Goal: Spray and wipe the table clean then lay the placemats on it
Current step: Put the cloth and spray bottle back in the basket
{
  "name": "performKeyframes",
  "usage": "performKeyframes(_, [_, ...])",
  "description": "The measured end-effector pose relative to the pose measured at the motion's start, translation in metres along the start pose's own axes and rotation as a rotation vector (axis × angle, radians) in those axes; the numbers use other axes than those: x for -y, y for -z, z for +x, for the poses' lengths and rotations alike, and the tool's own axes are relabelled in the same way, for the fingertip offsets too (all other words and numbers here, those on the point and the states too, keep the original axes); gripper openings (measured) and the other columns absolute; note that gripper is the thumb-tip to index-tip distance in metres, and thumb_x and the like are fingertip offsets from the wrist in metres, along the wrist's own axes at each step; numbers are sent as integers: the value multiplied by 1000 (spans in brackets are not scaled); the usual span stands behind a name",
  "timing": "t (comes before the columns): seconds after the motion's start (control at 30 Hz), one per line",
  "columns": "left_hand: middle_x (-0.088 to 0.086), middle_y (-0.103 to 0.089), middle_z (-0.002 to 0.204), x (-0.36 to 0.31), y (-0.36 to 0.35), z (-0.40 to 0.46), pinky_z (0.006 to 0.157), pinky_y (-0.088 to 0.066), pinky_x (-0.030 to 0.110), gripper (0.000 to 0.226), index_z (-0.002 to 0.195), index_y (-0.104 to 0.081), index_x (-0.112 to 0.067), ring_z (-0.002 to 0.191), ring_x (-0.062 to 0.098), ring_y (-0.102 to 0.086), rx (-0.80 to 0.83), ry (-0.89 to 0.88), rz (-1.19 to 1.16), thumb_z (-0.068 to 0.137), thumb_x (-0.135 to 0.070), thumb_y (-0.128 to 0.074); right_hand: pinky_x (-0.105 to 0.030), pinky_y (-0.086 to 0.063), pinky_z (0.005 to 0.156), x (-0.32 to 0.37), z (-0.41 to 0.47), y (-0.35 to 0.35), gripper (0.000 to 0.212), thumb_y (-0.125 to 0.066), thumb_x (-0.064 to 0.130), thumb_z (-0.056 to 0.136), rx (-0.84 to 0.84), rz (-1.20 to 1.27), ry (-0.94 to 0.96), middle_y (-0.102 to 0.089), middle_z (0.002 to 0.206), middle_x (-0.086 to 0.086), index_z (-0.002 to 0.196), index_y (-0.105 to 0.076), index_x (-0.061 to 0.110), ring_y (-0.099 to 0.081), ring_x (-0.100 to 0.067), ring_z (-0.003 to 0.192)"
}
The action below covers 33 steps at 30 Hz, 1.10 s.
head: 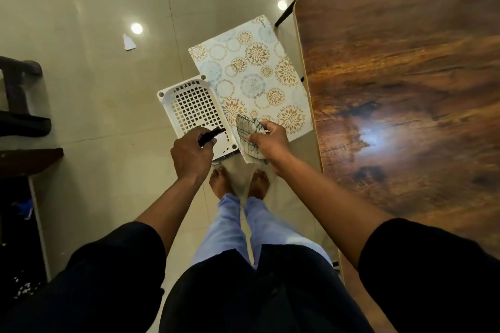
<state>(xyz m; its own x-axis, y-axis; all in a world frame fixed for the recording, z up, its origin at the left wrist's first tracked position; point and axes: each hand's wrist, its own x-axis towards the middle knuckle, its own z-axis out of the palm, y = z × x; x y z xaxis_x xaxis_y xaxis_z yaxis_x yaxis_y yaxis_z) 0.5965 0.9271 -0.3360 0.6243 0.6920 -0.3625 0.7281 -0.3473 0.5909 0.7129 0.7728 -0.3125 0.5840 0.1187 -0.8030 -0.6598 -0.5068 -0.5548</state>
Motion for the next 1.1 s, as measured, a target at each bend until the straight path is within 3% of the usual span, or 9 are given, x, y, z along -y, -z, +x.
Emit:
performKeyframes(0.1, [1,-81,105,9,-5,5,84,-46,30,18,108,-80,-22,104,26,-74,42,-25,-13,90,-21,-80,-39,-59,85,3,4,-7,44,-72,9,90,-4,-16,-12,-61,104,3,132,-60,17,-68,-17,87])
performKeyframes(0.2, [-1,-81,103,9,-8,8,84,-49,33,17,106,-80,-22,102,23,-74,53,-53,-47,89,-18,-80,-44,-61,86,7,7,-13,34,-75,13,86,-27,-25,-22,-70,110,-2,116,-63,24,-71,-20,90])
performKeyframes(0.4, [-1,-81,104,17,-16,17,85,-51,32,20,107,-80,-21,103,22,-75,87,-88,-61,88,-16,-79,-50,-62,85,1,28,-22,65,-76,26,71,-47,-28,-55,-69,122,-4,134,-61,21,-73,-25,97])
performKeyframes(0.63, [-2,-81,102,19,-21,26,84,-55,33,18,107,-80,-22,100,23,-75,102,-101,-69,89,-21,-78,-50,-59,93,-4,48,-32,71,-76,31,66,-51,-84,-15,-69,125,-7,134,-62,16,-70,-26,106])
performKeyframes(0.8, [-5,-80,107,12,-23,28,87,-56,33,24,108,-79,-27,105,21,-74,168,-95,-84,87,-21,-71,-52,-59,91,8,43,-33,27,-78,7,81,-42,-132,67,-75,106,-10,106,-71,14,-73,-27,97])
performKeyframes(0.93, [-12,-77,120,12,-14,35,97,-57,36,44,118,-76,-33,118,17,-70,246,-28,-113,78,-22,-64,-50,-60,87,11,50,-31,27,-81,9,77,-53,-189,124,-77,98,-8,101,-73,17,-74,-27,93])
performKeyframes(1.0, [-15,-75,122,10,-8,40,100,-56,37,43,120,-76,-34,120,13,-68,238,-7,-180,81,-17,-70,-45,-60,82,16,53,-29,28,-81,10,77,-64,-241,162,-76,94,-5,104,-74,15,-73,-24,88])
performKeyframes(1.1, [-20,-75,114,-5,2,58,93,-56,31,30,110,-78,-36,108,4,-70,145,4,-314,86,-20,-67,-38,-56,72,31,57,-30,28,-79,11,77,-86,-363,252,-71,90,1,105,-73,15,-67,-18,81])
